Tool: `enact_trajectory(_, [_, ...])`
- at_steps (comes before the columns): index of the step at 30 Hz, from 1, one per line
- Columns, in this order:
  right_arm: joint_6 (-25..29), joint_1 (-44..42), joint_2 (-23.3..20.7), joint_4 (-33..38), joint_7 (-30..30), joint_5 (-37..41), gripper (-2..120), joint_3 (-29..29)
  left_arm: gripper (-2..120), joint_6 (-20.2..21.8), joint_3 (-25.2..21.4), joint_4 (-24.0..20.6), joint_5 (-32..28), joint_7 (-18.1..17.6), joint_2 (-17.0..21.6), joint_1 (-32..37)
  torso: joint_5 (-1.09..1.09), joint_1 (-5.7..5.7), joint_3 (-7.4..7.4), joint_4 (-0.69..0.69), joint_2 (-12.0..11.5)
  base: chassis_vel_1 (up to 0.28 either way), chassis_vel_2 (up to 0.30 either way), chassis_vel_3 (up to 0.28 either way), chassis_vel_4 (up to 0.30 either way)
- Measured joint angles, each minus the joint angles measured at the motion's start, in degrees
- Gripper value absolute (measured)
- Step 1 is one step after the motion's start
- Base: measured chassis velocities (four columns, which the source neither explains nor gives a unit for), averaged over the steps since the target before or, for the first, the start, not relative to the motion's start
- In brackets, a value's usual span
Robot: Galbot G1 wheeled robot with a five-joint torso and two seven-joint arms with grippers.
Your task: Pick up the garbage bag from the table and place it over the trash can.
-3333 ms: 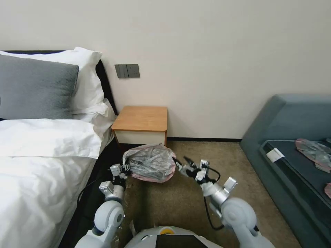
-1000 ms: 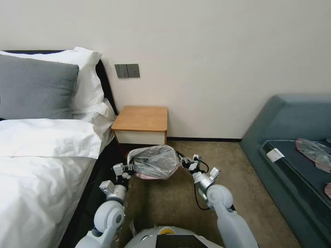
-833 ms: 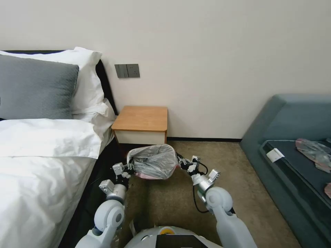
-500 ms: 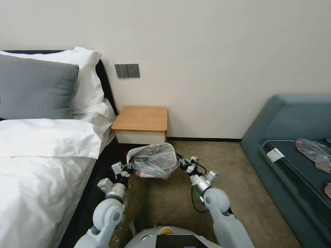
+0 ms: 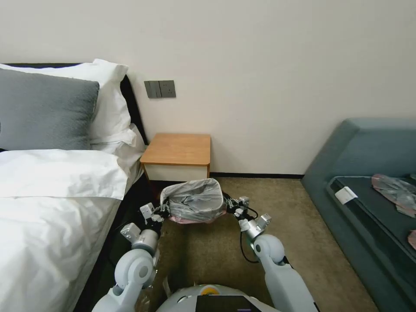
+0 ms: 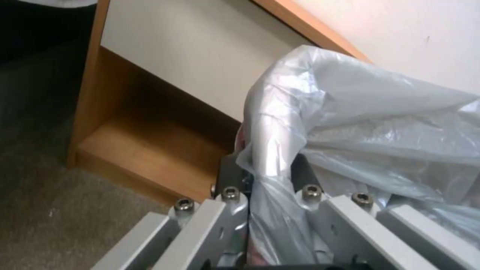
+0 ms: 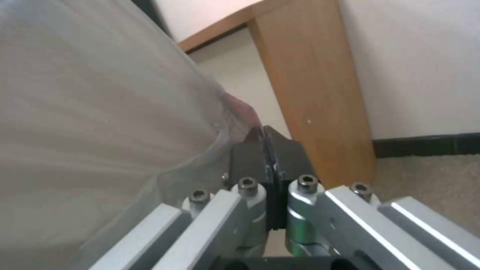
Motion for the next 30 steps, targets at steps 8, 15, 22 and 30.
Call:
enact_trajectory(8, [1.07, 1.63, -0.34, -3.39, -0.5, -1.28, 0, 0.11, 4, 0.3, -0.12, -0.7, -0.73, 0.08, 0.17, 0.08, 0.0, 0.0, 0.01, 0.0, 0.0, 0.0, 0.0, 0.0, 0.0])
enact_trajectory(15, [2.43, 2.08, -0.23, -5.16, -0.32, -2.55, 0, 0.37, 4, 0.6, -0.23, -0.98, -1.15, 0.2, 0.2, 0.35, 0.0, 0.0, 0.01, 0.0, 0.0, 0.0, 0.0, 0.0, 0.0])
enact_trajectory(22, [2.27, 0.41, -0.73, -2.71, 0.67, -2.0, 13, 0.45, 4, 0.45, -0.34, -0.41, -0.2, 0.35, 0.23, 0.22, 0.0, 0.0, 0.01, 0.0, 0.0, 0.0, 0.0, 0.0, 0.0])
enact_trajectory(30, [2.0, -4.58, -3.76, 4.73, 0.08, 1.55, 47, 1.32, 4, -0.72, -1.06, 2.12, 3.22, 0.55, 0.15, -0.21, 0.0, 0.0, 0.01, 0.0, 0.0, 0.0, 0.0, 0.0, 0.0])
